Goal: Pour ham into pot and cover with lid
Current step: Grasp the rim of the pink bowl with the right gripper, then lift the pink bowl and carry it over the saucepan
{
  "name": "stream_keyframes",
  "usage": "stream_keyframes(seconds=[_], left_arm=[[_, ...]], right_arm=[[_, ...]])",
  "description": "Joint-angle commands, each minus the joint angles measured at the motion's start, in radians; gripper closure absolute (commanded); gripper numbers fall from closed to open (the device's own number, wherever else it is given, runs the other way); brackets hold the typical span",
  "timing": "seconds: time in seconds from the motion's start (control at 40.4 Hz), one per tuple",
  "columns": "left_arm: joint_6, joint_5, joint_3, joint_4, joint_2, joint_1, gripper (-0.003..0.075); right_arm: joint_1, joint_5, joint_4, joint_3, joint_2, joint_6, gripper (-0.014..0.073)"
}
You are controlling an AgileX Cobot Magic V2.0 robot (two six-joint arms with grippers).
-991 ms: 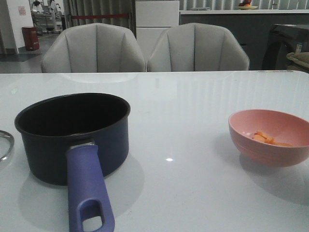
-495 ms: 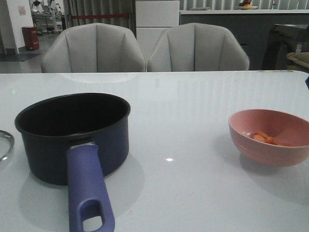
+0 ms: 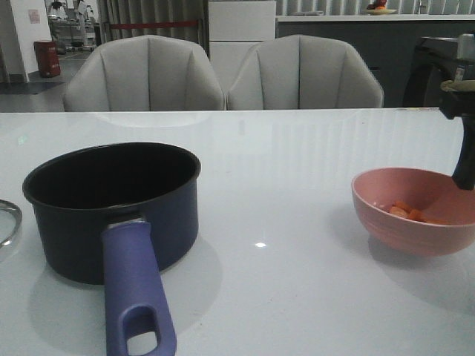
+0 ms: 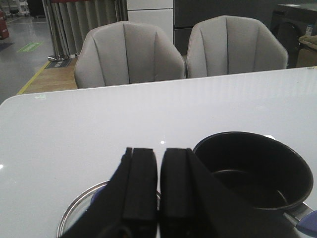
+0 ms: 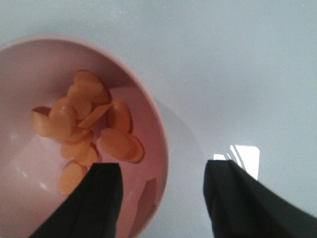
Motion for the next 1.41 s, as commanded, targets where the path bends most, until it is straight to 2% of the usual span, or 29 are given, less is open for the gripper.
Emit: stream_keyframes(seconds=[0.0,0.099,0.173,0.223,0.297,0.371,0.471,0.718,0.842,1.015,1.189,1.387], left_arm=[[-0.003,-0.086,-0.029,-0.007,0.011,-0.007,0.0606],[-0.003,-0.086,-0.029,-0.007,0.011,-0.007,0.0606],[-0.003,-0.086,-0.029,-0.007,0.011,-0.007,0.0606],[-0.003,-0.086,-0.029,-0.007,0.011,-0.007,0.0606],[-0.003,-0.086,-0.029,-0.007,0.011,-0.007,0.0606],[-0.003,-0.086,-0.029,-0.007,0.011,-0.007,0.0606],[-0.003,-0.086,-0.029,-0.007,0.011,-0.007,0.0606],[-0.003,-0.086,-0.029,-0.008,0.011,-0.007,0.0606],[-0.003,-0.086,-0.029,-0.008,0.011,-0.007,0.0606],[-0.003,-0.086,-0.029,-0.008,0.011,-0.007,0.0606],[-0.003,-0.086,-0.029,-0.008,0.011,-0.007,0.0606],[-0.003,-0.086,-0.029,-0.008,0.011,-0.007,0.0606]], right_arm=[[-0.005,-0.020,0.009,-0.046,0.006,-0.041,0.0118],[-0.005,-0.022,0.031,-0.061,0.051,-0.078,0.0123],[-0.005,-0.018,0.035,-0.070,0.080,-0.101,0.0178],[-0.005,-0.021,0.036,-0.074,0.096,-0.107,0.0271],[-0.005,-0.046,0.037,-0.078,0.110,-0.107,0.0465],[-0.005,-0.074,0.050,-0.080,0.108,-0.107,0.0434],[-0.003,-0.084,0.076,-0.103,0.093,-0.107,0.0466],[0.046,-0.036,0.159,-0.179,0.004,-0.114,0.0463],[0.136,-0.004,0.137,-0.236,-0.032,-0.124,0.0463],[0.315,0.047,0.107,-0.327,-0.038,-0.105,0.0457],[0.486,0.033,0.010,-0.408,-0.033,0.001,0.0456],[0.609,0.015,-0.069,-0.451,0.020,0.133,0.0456]])
